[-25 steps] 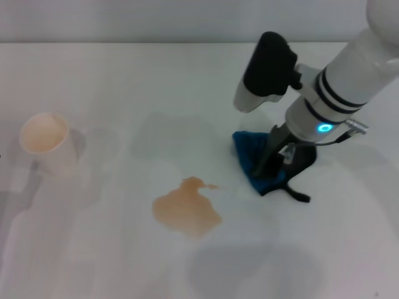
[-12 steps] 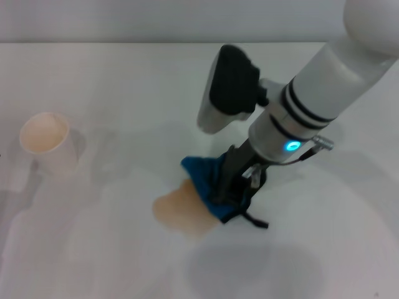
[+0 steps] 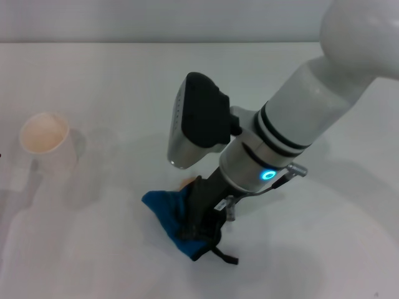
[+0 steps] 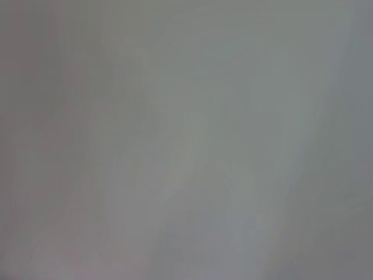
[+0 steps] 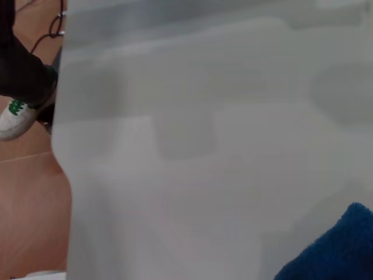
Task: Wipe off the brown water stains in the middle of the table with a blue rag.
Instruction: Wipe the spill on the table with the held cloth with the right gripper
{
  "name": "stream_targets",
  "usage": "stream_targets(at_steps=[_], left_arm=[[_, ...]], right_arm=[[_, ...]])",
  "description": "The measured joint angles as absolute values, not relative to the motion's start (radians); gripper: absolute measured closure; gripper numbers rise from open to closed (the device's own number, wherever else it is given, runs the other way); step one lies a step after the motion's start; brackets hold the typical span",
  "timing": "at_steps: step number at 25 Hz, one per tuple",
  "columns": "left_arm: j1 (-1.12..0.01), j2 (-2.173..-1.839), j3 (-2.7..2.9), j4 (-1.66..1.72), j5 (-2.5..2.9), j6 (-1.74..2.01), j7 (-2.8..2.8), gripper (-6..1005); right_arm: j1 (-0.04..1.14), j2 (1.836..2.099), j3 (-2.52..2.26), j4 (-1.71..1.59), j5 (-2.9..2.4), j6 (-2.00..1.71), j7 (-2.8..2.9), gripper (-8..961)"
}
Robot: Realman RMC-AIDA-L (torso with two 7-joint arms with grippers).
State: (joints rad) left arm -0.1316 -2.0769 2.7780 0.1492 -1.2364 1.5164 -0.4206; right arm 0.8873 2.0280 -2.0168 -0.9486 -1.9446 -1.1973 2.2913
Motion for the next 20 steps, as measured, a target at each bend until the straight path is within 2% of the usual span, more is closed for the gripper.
stream_targets(at_steps=[8, 20], left_arm=[[-0.133, -2.077, 2.776, 0.148, -1.236, 1.514, -0.420, 123], [-0.134, -2.077, 2.775, 0.148, -1.236, 1.514, -0.422, 124]], right_arm=[[0.867, 2.028, -2.114, -0.913, -1.922, -1.021, 2.287, 868], [0.859, 2.026, -2.100, -0.866, -1.926, -0.985, 2.287, 869]])
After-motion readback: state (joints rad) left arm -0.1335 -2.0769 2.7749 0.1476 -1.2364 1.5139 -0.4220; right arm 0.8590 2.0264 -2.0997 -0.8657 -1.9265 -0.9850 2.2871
